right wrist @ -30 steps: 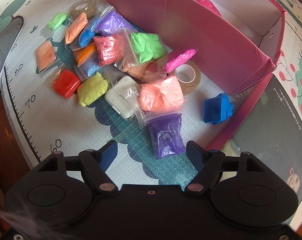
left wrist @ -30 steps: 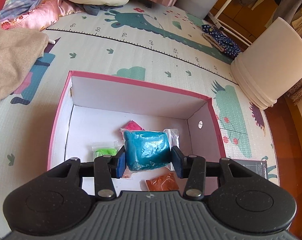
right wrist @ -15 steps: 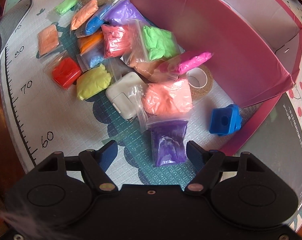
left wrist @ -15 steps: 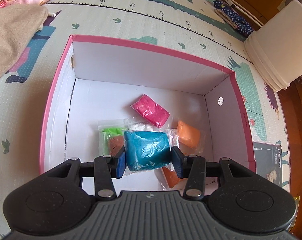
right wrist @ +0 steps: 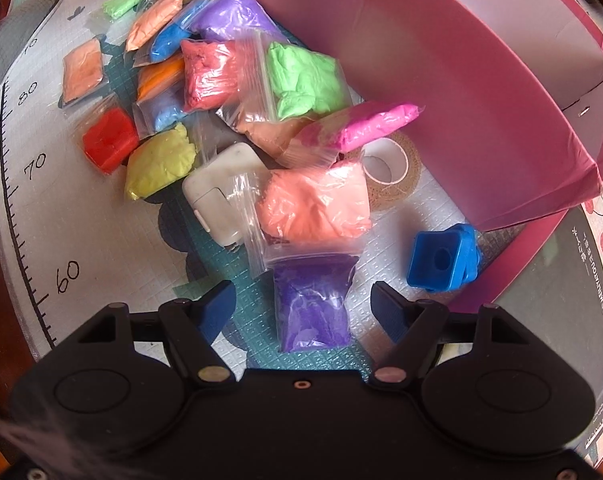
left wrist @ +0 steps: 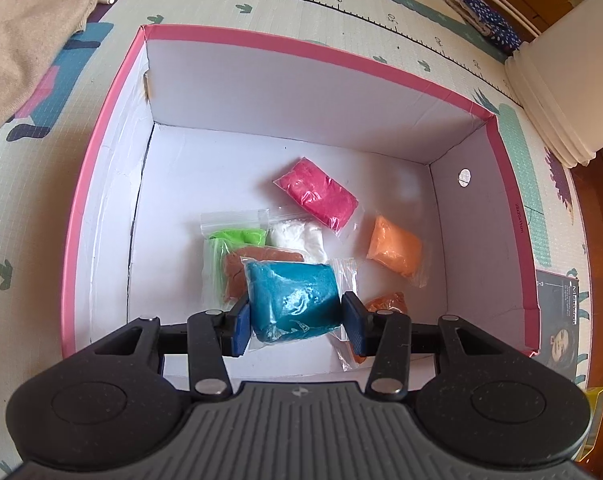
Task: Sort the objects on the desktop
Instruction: 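Release the blue bag in the box with the left tool while the right tool grasps the purple bag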
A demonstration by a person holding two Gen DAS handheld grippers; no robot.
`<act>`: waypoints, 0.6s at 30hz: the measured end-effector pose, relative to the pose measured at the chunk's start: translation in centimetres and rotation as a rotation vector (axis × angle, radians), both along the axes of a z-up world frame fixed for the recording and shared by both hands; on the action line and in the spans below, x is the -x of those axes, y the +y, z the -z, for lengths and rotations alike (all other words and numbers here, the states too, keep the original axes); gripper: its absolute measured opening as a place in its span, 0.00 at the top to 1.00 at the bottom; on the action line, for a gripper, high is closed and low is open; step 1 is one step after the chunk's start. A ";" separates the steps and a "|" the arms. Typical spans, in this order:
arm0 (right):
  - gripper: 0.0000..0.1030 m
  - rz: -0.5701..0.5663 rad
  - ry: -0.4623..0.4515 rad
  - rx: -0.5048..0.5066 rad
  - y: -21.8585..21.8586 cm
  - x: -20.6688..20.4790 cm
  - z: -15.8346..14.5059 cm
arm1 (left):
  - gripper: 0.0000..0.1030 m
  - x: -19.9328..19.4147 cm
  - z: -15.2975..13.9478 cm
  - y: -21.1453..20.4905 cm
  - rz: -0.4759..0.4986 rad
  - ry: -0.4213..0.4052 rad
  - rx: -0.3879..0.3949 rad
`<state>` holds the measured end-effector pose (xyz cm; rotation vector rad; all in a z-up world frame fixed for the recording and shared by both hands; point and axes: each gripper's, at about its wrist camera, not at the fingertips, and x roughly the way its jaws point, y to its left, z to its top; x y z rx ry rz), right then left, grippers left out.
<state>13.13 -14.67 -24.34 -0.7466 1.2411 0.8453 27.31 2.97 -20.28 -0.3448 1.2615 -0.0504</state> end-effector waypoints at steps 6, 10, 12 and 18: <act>0.29 -0.010 0.009 -0.004 0.4 0.4 0.3 | 0.56 -0.1 0.4 0.1 -0.013 0.009 -0.006; 0.30 0.001 0.016 -0.010 0.4 0.5 0.3 | 0.44 -0.2 0.3 0.2 -0.048 -0.004 -0.031; 0.32 0.007 0.023 -0.013 0.5 0.6 0.3 | 0.26 -0.3 0.2 0.2 -0.064 0.001 -0.044; 0.38 0.017 0.038 -0.022 0.7 1.0 0.3 | 0.25 -0.1 -0.2 0.6 -0.096 -0.015 -0.008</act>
